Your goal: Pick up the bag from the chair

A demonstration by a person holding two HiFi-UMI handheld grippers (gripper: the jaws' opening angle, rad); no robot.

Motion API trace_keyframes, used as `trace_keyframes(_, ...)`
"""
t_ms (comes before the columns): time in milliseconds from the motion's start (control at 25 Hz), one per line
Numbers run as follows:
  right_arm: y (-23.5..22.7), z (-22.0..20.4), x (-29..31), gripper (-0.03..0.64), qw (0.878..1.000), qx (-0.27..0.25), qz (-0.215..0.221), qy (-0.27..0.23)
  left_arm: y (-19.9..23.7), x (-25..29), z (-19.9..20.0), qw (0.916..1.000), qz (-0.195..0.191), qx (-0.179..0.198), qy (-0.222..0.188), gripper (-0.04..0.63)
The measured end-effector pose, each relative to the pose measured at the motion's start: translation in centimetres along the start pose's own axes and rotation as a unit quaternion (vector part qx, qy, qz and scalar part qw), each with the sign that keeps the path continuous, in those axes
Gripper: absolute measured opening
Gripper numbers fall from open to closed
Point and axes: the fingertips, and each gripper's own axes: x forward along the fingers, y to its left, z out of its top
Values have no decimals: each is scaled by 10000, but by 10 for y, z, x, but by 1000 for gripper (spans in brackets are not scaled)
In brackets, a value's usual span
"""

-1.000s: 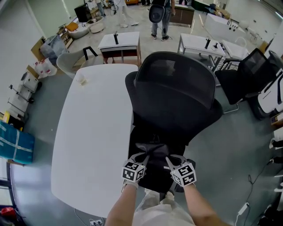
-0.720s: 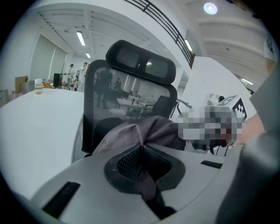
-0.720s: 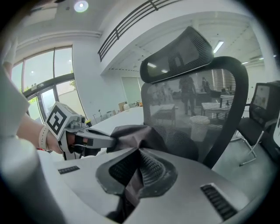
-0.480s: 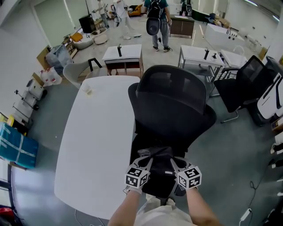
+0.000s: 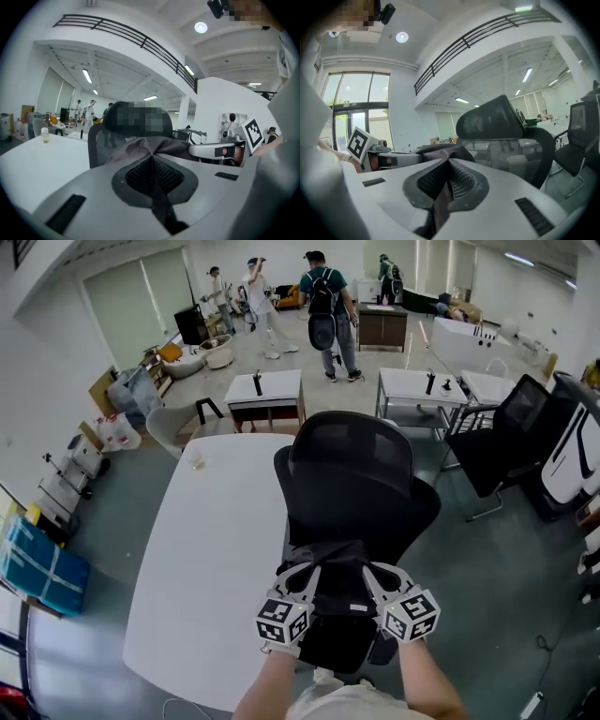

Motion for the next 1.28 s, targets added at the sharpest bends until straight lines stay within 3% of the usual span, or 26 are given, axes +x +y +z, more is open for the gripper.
trace_keyframes(280, 10, 69, -26, 21, 9972, -418, 88, -616, -28, -18, 66, 9976, -65, 403, -557, 25)
trace_keyframes(560, 15, 111, -53, 21, 9928, -691, 194, -961, -57, -31, 108, 9936, -66, 675, -905, 25)
trace_keyframes(1280, 18, 127, -108, 20, 9896, -861, 195, -1133, -110, -48, 121, 9900, -178, 831, -1130, 25)
